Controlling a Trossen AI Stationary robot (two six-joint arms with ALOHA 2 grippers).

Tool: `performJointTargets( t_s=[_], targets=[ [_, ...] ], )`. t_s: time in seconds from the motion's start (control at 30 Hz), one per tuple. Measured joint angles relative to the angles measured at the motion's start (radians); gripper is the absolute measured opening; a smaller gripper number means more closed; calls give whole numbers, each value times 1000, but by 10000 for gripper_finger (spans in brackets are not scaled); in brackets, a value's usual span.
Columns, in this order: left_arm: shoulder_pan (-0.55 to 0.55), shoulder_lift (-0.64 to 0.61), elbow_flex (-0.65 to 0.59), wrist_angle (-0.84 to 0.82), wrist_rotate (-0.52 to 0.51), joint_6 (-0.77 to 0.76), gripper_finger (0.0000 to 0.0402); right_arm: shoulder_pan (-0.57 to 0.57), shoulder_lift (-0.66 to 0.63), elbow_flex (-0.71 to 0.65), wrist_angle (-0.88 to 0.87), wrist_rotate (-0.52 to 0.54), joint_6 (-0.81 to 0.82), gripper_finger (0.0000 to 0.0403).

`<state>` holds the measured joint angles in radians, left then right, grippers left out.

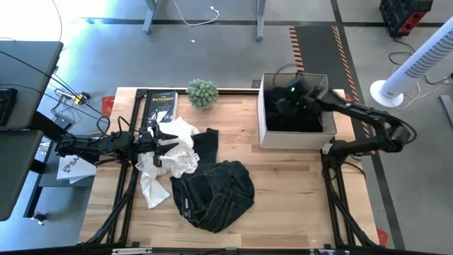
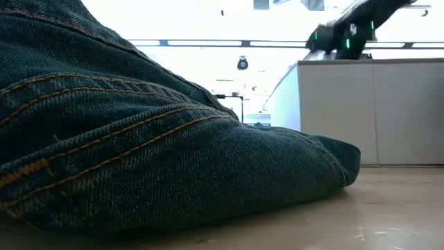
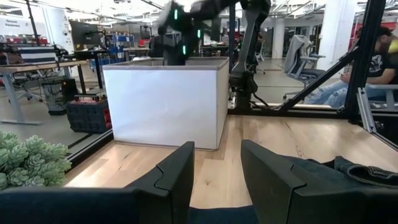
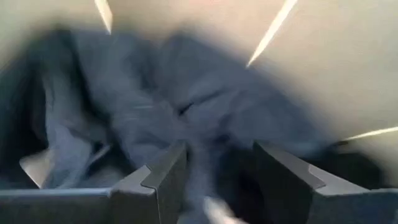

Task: Sort clothes
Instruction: Put the dark blue shirt into the white laundry bin, then put the blue pants into the white laundry bin

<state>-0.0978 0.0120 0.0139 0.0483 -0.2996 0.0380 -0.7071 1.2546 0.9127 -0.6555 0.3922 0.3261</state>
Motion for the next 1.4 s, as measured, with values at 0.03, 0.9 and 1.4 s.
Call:
performJointTargets(
  t_s=[0.03, 0.9, 1.4],
  targets=[
    [0, 0, 0, 0, 0, 0, 131, 14, -18, 53, -57, 24, -12, 181],
    [0, 0, 0, 0, 1, 0, 131, 984, 326, 211, 658, -207, -280, 196],
    [0, 0, 0, 1, 1, 0, 131, 835, 805, 639, 312, -484, -381, 368]
  ],
)
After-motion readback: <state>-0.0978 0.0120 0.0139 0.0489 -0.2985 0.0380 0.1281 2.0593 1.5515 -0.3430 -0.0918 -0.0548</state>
